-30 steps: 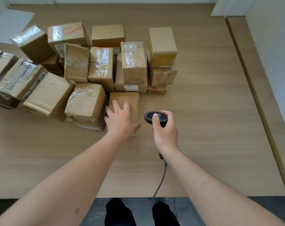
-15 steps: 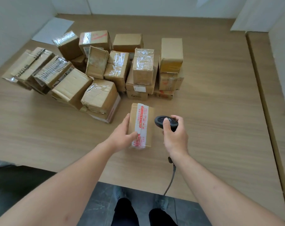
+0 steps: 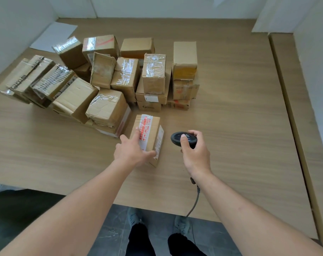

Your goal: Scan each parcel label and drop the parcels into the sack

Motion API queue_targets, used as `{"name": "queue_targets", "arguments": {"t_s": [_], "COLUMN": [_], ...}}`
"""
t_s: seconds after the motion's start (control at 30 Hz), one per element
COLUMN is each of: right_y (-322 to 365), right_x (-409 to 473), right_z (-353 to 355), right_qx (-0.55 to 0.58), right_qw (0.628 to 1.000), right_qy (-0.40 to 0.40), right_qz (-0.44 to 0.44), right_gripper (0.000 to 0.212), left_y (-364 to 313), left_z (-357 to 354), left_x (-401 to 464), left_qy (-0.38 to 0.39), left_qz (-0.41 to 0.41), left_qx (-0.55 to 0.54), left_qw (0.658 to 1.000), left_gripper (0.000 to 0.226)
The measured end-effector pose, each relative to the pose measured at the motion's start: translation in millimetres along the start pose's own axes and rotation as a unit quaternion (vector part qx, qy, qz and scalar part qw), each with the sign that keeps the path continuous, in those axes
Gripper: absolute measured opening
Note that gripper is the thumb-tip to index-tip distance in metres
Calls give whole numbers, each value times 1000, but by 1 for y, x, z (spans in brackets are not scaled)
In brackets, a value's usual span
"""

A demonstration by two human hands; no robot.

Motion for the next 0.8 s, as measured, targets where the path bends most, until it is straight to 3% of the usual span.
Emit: {"name": "queue_targets", "arguments": {"t_s": [0.23, 0.43, 0.8], "right_y": [10, 21, 55], "right_x": [0, -3, -20], "right_z": [-7, -15, -31], "right_qx": [23, -12, -139], "right_qw": [998, 991, 954], "right_qy": [45, 105, 196], "right_qz": [22, 77, 181], "right_gripper": [23, 22, 44], "left_y": [37, 51, 65], "left_z": [17, 3, 9], "left_x": [13, 10, 27], "left_qy": [34, 84, 101], "left_qz": [-61, -87, -135], "left_qx": [-164, -119, -151], "left_qw": [984, 986, 974], "left_gripper": [82, 114, 115]}}
Point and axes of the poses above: each hand's wrist, its own x-axis towards the middle knuckle, its own z-axis out of the back of the hand, y = z × x, the point moved 7 cm from there along x, towards the middle knuckle, and after that the axes turned 3 degrees about z, right-handed, at the moved point
